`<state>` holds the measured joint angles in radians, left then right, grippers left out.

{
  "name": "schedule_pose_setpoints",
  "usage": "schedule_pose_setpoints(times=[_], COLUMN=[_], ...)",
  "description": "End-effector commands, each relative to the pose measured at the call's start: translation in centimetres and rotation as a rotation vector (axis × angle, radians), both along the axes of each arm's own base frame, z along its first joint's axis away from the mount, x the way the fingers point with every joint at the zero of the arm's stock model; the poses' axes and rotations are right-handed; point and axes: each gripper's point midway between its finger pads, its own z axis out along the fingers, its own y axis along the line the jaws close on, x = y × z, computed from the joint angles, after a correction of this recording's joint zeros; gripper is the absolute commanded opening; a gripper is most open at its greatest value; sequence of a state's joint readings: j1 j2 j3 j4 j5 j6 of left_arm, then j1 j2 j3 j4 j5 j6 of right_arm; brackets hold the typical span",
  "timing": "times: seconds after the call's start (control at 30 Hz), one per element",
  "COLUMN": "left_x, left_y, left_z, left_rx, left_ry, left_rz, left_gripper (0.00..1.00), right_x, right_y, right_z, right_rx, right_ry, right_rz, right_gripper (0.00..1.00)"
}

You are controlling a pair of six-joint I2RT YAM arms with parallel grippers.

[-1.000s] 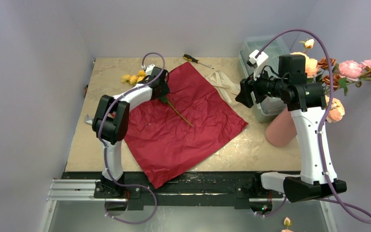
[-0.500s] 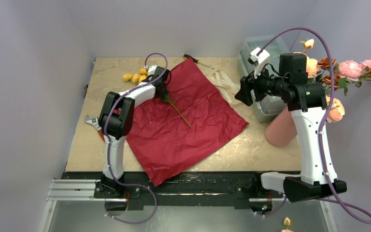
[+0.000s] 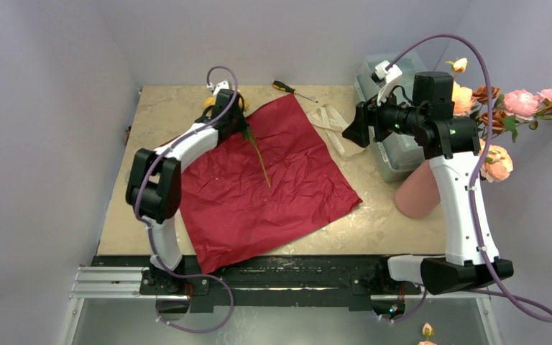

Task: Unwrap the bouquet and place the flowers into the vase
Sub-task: Pick up the fake flower from the wrapping paper.

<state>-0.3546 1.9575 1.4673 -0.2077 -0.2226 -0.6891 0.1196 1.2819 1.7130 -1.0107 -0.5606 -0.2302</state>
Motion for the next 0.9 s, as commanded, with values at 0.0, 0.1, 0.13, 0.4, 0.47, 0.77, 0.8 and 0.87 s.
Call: schedule_pose_setpoints(times=[0.0,0.1,0.13,0.4,0.47,0.77,0.8,0.87], left_x=[0.6,-0.8,-1.5,-10.3,-11.9,-15.6,-15.9,-16.5], left_y=[-2.5,-4.0,-4.6,-8.4,-9.0,-9.4,-9.4,-9.6], left_z=[12.0,15.3,16.5,25.2,26.3,29.1,29.7,31.1], left_rx=[-0.118,-0.146,-0.163,-0.315,-0.316,-0.206,-0.225,-0.289], left_ry=[-0.353,-0.460,-0.508,-0.940,-0.996,-1.143,-1.153,-1.160], left_rz=[-0.178,-0.316,-0.364,-0.785,-0.867,-0.978,-0.983,-0.983], left_gripper=[0.00,0.00,0.00,0.00,0.00,0.00,0.00,0.00], right_x=[1.0,1.7,1.9,3.0,3.3,5.7,5.8,6.0], right_y=[1.7,2.5,2.8,5.0,5.5,7.7,8.0,8.9], right_z=[2.0,2.4,2.5,3.1,3.4,4.4,4.5,5.0], right_rx=[0.107,0.160,0.175,0.302,0.332,0.433,0.446,0.482], right_ry=[-0.021,-0.005,0.000,0.069,0.083,0.138,0.144,0.145], right_rz=[0.028,0.038,0.045,0.118,0.133,0.132,0.137,0.171], right_gripper=[0.70,0.70,0.69,0.73,0.80,0.92,0.91,0.90])
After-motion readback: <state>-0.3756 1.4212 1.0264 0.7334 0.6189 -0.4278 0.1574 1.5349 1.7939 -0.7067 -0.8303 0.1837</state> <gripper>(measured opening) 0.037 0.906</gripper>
